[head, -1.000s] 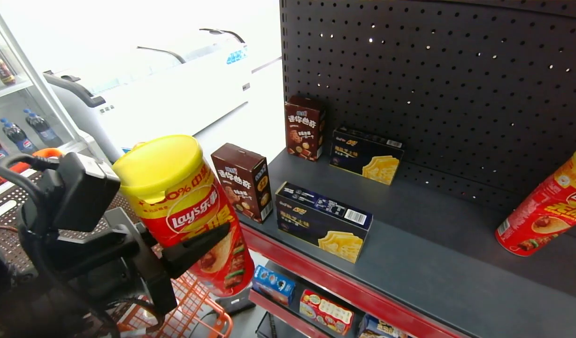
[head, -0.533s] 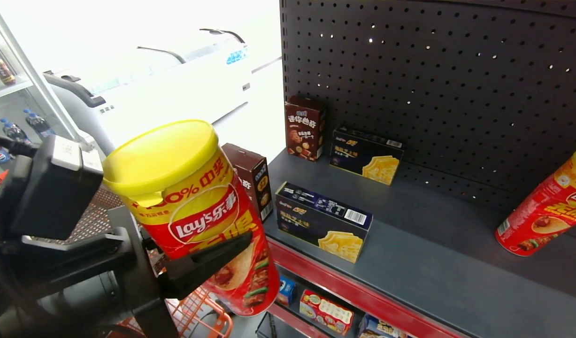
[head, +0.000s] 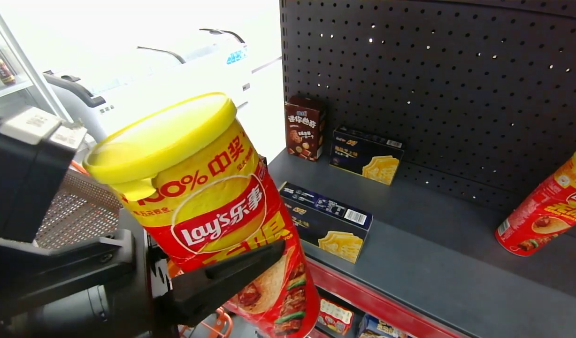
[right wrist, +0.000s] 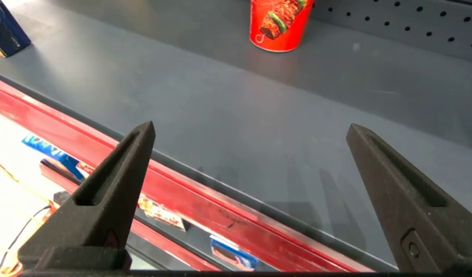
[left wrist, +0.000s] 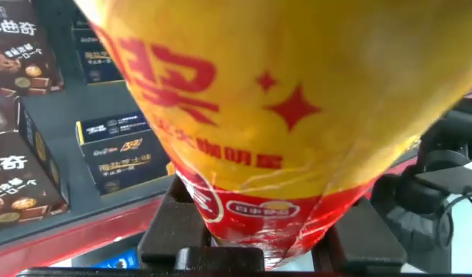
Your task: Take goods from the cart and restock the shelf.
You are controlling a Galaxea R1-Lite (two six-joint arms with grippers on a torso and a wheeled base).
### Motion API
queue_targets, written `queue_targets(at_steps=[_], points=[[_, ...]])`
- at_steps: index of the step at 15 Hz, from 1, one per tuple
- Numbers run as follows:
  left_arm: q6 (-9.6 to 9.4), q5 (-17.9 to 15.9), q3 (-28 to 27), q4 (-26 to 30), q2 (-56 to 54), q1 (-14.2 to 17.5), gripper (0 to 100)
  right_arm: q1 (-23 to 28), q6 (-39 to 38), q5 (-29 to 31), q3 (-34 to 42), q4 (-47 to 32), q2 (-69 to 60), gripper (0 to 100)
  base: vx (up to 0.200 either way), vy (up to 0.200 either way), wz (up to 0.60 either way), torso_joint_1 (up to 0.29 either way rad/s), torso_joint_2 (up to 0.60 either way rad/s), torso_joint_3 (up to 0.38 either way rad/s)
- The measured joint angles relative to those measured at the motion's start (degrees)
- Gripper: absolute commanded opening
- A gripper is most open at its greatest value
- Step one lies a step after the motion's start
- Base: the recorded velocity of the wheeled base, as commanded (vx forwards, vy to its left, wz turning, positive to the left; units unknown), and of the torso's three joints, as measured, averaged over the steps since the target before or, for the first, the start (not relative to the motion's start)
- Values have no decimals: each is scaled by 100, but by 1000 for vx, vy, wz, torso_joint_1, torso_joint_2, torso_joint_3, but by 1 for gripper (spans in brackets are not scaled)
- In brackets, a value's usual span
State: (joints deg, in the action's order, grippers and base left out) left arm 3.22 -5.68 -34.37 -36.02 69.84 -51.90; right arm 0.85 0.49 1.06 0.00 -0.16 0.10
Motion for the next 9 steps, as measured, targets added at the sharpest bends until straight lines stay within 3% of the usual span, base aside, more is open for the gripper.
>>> queue_targets(at_steps=[3,9], points=[[0,-17,-226,729,-35,-17,0,2,-5,-2,0,0,0,100,0,0,0,0,0,0],[-7,-215,-369,780,-79,-30,0,2,-6,-9,0,-2,0,100,0,0,0,0,0,0]])
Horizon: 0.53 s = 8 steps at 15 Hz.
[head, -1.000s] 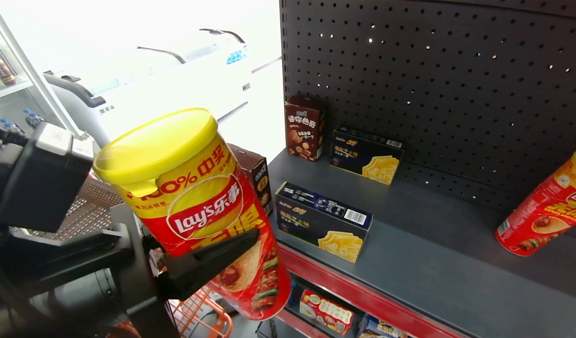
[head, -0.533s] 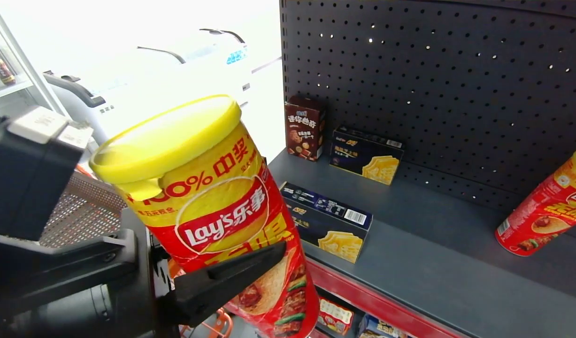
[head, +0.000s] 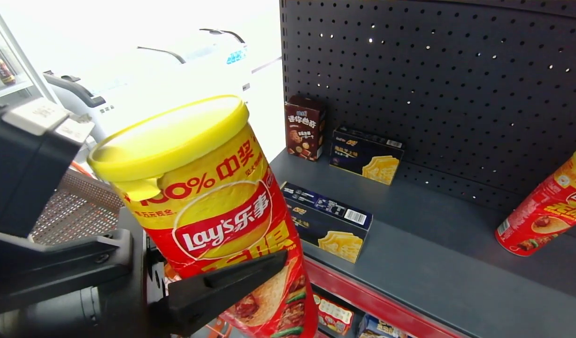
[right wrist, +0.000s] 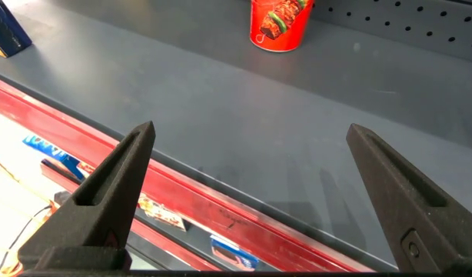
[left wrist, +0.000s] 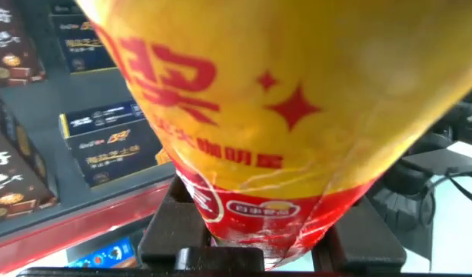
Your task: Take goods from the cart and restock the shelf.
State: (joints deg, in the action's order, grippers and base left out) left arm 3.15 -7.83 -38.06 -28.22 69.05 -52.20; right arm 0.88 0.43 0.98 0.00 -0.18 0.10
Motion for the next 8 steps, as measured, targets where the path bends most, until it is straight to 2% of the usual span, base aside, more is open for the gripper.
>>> queue_targets(at_steps=[8], points=[[-28,-148,-77,-33,168,-2,0,2,0,0,0,0,0,100,0,0,0,0,0,0]])
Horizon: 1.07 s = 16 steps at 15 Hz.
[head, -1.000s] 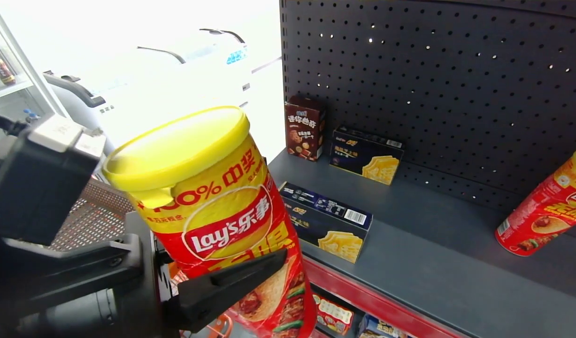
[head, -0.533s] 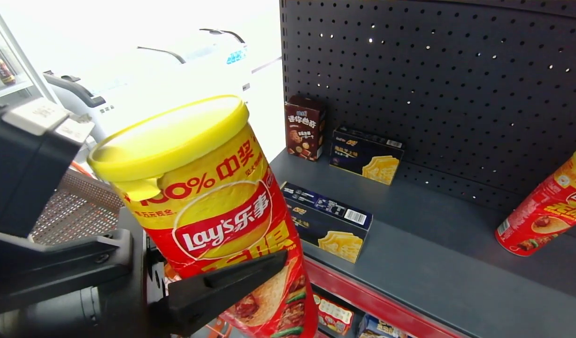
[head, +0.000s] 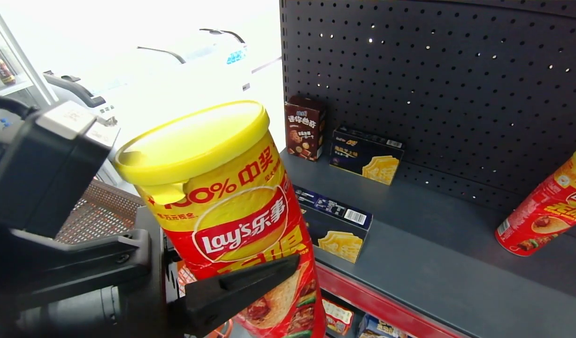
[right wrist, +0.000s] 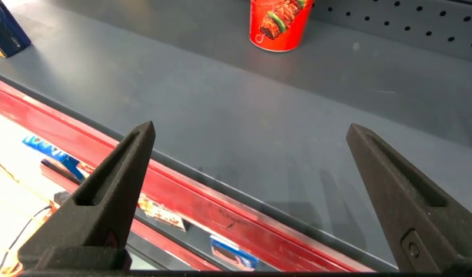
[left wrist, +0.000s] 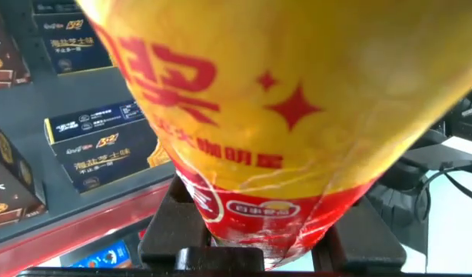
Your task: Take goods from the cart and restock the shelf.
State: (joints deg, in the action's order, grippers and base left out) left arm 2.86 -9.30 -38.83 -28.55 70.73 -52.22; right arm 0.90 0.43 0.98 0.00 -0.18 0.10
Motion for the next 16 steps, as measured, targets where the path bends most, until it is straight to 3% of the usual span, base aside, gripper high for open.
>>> queue_targets(at_steps=[13,16], points=[[-2,-6,-54,-10,27,11,0,-2,0,0,0,2,0,100,0,0,-554,2,2,3],[0,0,-6,6,27,22,0,-5,-10,9,0,7,0,100,0,0,0,0,0,0]])
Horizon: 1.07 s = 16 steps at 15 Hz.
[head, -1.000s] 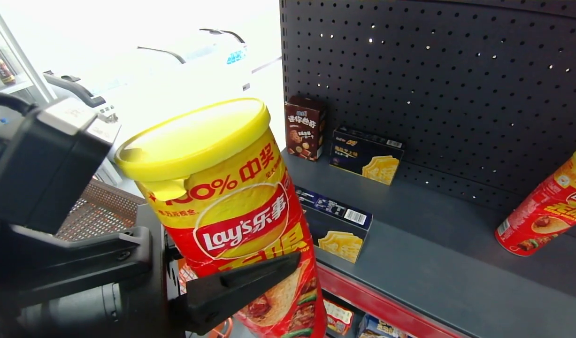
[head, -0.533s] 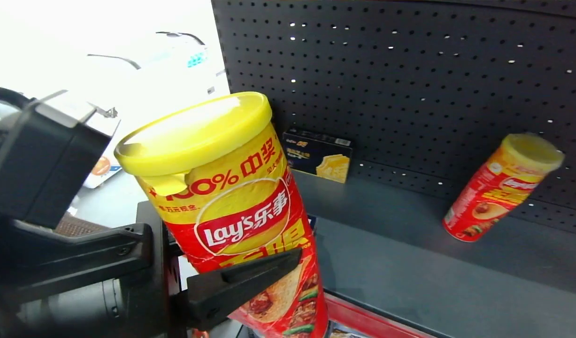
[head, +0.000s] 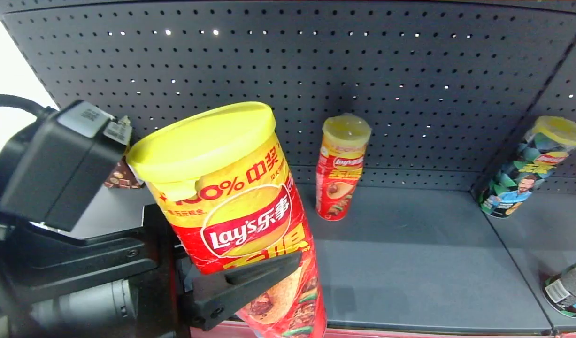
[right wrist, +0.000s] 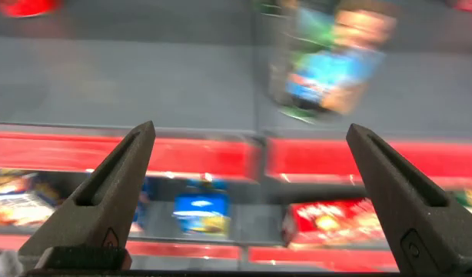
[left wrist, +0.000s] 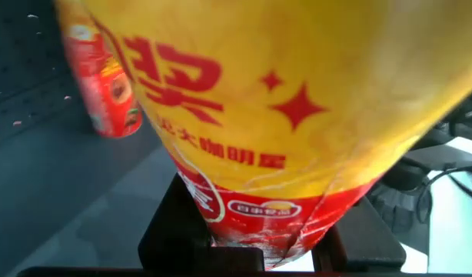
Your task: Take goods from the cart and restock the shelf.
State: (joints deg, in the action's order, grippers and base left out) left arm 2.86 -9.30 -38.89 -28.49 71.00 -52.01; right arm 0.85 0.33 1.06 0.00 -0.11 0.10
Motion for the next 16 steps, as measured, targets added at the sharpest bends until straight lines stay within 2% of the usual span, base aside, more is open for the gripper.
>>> queue_targets(at_steps=[9,11,13,16], points=[[-9,0,188,-16,-68,102,0,5,2,-2,0,-7,0,100,0,0,0,0,0,0],[-108,6,193,-46,-102,138,0,2,10,-2,0,-5,0,100,0,0,0,0,0,0],[-357,13,162,-299,-110,157,0,0,10,-6,0,-11,0,100,0,0,0,0,0,0],[-399,85,155,-332,-85,262,0,-23,78,-168,-2,-22,11,100,0,0,0,0,0,0]])
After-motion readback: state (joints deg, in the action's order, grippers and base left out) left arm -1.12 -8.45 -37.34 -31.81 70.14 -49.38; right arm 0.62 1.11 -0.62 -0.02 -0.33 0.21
